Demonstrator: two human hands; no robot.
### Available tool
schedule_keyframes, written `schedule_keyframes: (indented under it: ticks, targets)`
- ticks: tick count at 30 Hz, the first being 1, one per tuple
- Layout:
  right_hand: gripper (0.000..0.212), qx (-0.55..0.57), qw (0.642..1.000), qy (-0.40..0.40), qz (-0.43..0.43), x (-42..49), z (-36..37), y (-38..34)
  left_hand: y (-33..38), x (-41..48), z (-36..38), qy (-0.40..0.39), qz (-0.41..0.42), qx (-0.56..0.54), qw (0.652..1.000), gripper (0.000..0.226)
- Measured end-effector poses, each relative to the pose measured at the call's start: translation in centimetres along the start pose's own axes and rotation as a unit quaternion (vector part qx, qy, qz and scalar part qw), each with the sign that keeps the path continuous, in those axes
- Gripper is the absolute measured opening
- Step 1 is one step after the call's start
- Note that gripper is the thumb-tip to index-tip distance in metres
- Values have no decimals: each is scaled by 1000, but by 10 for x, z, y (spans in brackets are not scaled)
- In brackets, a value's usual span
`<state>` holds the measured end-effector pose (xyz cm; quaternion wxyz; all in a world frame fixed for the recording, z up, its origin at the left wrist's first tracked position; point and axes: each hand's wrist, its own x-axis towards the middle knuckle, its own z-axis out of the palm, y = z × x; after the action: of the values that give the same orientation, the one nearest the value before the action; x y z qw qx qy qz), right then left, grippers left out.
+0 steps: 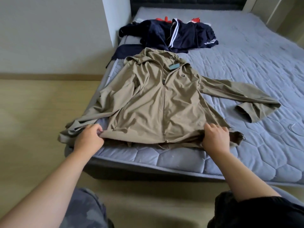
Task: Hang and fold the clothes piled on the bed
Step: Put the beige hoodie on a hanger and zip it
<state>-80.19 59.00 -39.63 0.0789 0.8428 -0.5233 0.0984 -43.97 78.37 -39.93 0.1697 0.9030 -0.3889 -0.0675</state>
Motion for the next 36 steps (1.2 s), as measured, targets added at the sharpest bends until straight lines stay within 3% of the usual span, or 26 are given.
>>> schedule_keyframes:
  ticks: [2, 3, 5, 7, 8, 9, 11, 12, 13, 15, 16, 19, 21, 23, 27, 31, 36]
  targets:
    - [20, 53, 998, 21, 23, 0, 0, -1, -6, 1, 2, -24, -121, -140, 982, 33]
    - [24, 70, 996, 27, 43, 0, 0, 0, -6, 1, 1, -10, -166, -263, 950, 39]
    - [23, 73, 995, 19, 67, -1, 0, 1, 2, -3, -5, 56, -215, -480, 849, 39]
    - [15, 71, 995, 3, 66, -3, 2, 1, 4, -6, -10, 120, -237, -595, 759, 30]
    - [13, 67, 996, -10, 64, -5, 4, 0, 4, -9, -14, 141, -235, -597, 754, 28]
    - [12, 61, 996, -24, 61, -6, 6, -1, 2, -11, -17, 172, -214, -539, 796, 29]
    - [9, 46, 995, -54, 65, -8, 9, 1, -12, -14, -20, 204, -66, -272, 938, 34]
    - [7, 38, 994, -68, 70, -8, 10, 4, -19, -15, -19, 178, 7, -102, 979, 37]
    - [7, 29, 994, -81, 74, -8, 10, 8, -23, -16, -19, 119, 42, 31, 992, 40]
    - [7, 17, 993, -101, 66, -8, 10, 13, -20, -18, -16, -9, 28, 142, 989, 51]
    - [6, 18, 993, -106, 58, -8, 10, 13, -18, -18, -12, -31, 48, 174, 983, 59]
    - [7, 46, 993, -105, 39, -8, 12, 11, 3, -24, -2, 7, 217, 225, 950, 81]
    - [11, 35, 995, -90, 21, -9, 13, 13, 24, -32, 8, -2, 329, 195, 924, 81]
    - [18, -13, 997, -78, 7, -11, 14, 19, 42, -41, 23, -45, 389, 172, 904, 75]
    - [26, -37, 993, -83, 70, -15, 15, 35, 57, -40, 32, -101, 369, 114, 917, 58]
    - [29, -57, 981, -126, 137, -19, 12, 45, 75, -51, 42, -108, 436, 131, 884, 69]
    - [22, -59, 979, -160, 115, -16, -1, 43, 117, -62, 55, -75, 455, 114, 880, 61]
